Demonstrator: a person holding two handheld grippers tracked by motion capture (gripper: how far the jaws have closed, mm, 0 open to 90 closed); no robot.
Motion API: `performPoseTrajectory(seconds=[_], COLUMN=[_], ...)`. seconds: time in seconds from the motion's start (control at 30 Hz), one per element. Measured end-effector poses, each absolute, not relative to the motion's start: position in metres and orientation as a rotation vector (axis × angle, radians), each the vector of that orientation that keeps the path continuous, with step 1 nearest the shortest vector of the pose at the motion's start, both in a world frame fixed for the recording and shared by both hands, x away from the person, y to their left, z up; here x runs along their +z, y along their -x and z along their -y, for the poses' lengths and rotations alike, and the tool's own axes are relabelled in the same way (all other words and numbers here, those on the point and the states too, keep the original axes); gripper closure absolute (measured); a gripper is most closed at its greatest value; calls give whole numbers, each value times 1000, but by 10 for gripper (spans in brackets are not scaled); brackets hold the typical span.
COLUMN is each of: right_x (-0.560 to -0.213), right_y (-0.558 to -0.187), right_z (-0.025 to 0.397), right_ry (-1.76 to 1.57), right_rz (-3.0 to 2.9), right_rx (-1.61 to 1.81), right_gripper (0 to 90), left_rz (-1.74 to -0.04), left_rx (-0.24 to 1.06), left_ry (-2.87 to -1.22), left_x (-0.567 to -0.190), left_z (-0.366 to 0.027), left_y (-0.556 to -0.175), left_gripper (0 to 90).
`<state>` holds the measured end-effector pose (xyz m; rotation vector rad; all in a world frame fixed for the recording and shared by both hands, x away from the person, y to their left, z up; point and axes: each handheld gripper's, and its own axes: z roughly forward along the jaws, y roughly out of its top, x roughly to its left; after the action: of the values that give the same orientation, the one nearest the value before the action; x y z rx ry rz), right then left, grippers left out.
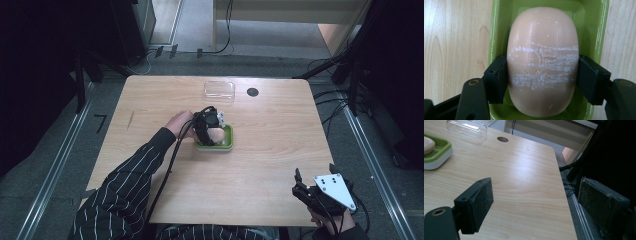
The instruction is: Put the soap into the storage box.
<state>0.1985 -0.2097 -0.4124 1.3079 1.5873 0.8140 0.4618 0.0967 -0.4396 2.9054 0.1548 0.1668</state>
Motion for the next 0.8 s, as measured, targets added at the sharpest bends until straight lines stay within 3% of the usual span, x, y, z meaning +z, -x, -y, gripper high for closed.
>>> performPoseTrajectory(seconds=[0.8], right_x=[-412], right_y=[-199], right_z=[210], right_ry=[-1309], right_rz=[-1586], right_rx=[819], right_gripper=[136], left_rz=[-212], left_rx=[161], left_ry=[-2869], left_x=[-435], left_z=[-100], left_y=[-463], left_gripper=[285])
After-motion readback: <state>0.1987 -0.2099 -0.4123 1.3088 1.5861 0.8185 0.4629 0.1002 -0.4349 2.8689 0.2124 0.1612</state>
